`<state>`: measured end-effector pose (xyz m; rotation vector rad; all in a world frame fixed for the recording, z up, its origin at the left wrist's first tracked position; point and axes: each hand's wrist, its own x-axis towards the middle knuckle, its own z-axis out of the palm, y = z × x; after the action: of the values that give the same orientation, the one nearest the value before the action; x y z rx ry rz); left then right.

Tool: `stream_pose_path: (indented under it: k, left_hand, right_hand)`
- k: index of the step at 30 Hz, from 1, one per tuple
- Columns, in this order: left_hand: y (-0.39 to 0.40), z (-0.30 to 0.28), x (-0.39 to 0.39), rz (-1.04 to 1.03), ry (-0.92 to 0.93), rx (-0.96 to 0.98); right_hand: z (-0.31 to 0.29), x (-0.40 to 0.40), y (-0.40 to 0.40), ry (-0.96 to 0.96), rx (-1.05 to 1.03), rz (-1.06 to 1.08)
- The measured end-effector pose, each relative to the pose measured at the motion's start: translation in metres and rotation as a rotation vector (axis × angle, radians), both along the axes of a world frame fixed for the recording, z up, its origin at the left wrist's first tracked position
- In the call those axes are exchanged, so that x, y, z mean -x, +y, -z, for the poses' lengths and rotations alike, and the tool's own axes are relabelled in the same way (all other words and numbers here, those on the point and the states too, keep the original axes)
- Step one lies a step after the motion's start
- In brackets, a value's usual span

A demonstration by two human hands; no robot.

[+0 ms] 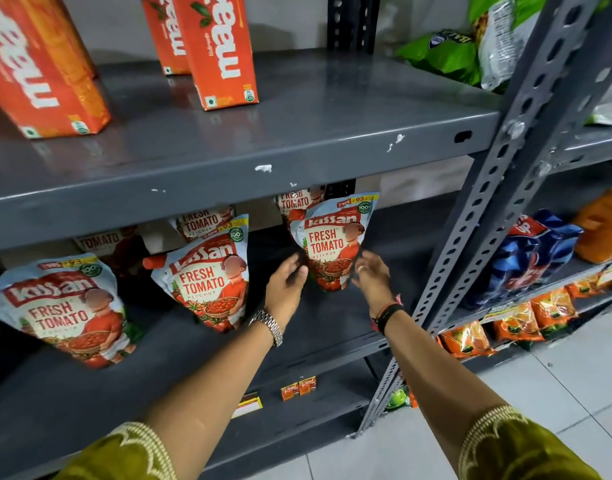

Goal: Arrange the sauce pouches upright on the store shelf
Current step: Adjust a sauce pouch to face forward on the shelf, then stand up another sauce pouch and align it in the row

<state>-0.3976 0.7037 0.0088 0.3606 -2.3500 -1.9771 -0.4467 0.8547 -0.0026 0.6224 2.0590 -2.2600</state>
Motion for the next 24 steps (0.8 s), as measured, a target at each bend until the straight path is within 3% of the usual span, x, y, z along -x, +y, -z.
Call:
stream_pose_path:
  k: [3,10,16,24]
  left_hand:
    - [-0.025,0.015,-0.033,-0.094,-0.020,-0.058]
    - [-0.125,0.019,-0.102,-0.567,0.047,-0.105]
    - [-0.136,-0.035,-0.086,-0.335,-0.095,-0.348]
    - [-0.124,-0.032,-0.068,-0.274,-0.046,-0.454]
  right_hand:
    - [0.008,-0.026,-0.006,-0.065,-0.045,0.020]
    - [-0.012,-0.077,-0.059,0.004,0.027,-0.289]
    - [-0.044,-0.078,-0.124,-0.001,0.306,-0.532]
    - [-0.058,-0.069,-0.144,0.021,0.347,-0.450]
